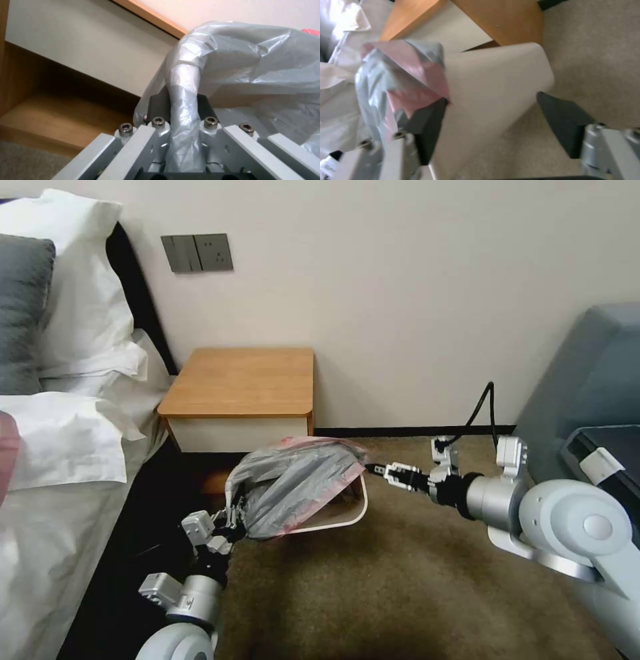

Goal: Pick up the garbage bag from the table and place it over the trash can.

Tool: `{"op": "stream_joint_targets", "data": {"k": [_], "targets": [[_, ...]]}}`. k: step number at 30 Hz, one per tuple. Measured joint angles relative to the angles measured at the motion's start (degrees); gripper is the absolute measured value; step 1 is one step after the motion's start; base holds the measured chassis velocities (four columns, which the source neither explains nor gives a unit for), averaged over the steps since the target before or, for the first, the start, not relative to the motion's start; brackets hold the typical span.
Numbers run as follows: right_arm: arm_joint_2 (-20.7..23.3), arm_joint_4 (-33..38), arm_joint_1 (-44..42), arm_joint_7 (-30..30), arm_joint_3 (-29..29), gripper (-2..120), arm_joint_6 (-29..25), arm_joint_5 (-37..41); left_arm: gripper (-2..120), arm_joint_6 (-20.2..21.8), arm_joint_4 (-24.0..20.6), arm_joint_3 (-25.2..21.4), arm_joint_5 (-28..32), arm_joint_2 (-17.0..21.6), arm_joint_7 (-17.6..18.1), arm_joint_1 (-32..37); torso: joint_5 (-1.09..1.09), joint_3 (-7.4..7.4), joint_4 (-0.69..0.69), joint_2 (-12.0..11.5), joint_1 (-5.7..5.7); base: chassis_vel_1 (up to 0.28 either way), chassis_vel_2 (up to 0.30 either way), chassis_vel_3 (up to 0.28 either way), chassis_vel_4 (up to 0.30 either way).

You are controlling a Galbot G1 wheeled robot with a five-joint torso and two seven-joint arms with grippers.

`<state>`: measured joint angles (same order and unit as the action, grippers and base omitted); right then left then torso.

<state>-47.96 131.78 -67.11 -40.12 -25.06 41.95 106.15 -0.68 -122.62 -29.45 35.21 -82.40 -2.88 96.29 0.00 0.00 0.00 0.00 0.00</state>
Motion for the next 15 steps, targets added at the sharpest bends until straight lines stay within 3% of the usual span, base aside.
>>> {"op": "stream_joint_targets", "data": {"k": [7, 10, 15], "targets": [[-1.5, 3.0, -4.1, -2.6, -2.6, 98, 0.0, 0.1, 5, 0.0, 0.1, 0.0, 0.0, -0.2, 0.7, -0.2, 0.00, 0.00, -0.01, 0.0, 0.00, 0.000, 0.000, 0.000, 0.000], [-2.6, 5.0, -5.3, -3.6, -3.9, 100, -0.6, 0.4, 5, 0.0, 0.3, -0.1, 0.0, -0.3, 1.5, -0.2, 0.00, 0.00, 0.00, 0.0, 0.00, 0.000, 0.000, 0.000, 0.000], [-4.7, 11.1, -6.0, -4.2, -5.9, 100, -9.6, 2.0, 5, 0.0, 0.6, -0.2, -0.7, -0.6, 3.4, -0.2, -0.01, 0.00, 0.00, 0.0, 0.00, 0.000, 0.000, 0.000, 0.000]]}}
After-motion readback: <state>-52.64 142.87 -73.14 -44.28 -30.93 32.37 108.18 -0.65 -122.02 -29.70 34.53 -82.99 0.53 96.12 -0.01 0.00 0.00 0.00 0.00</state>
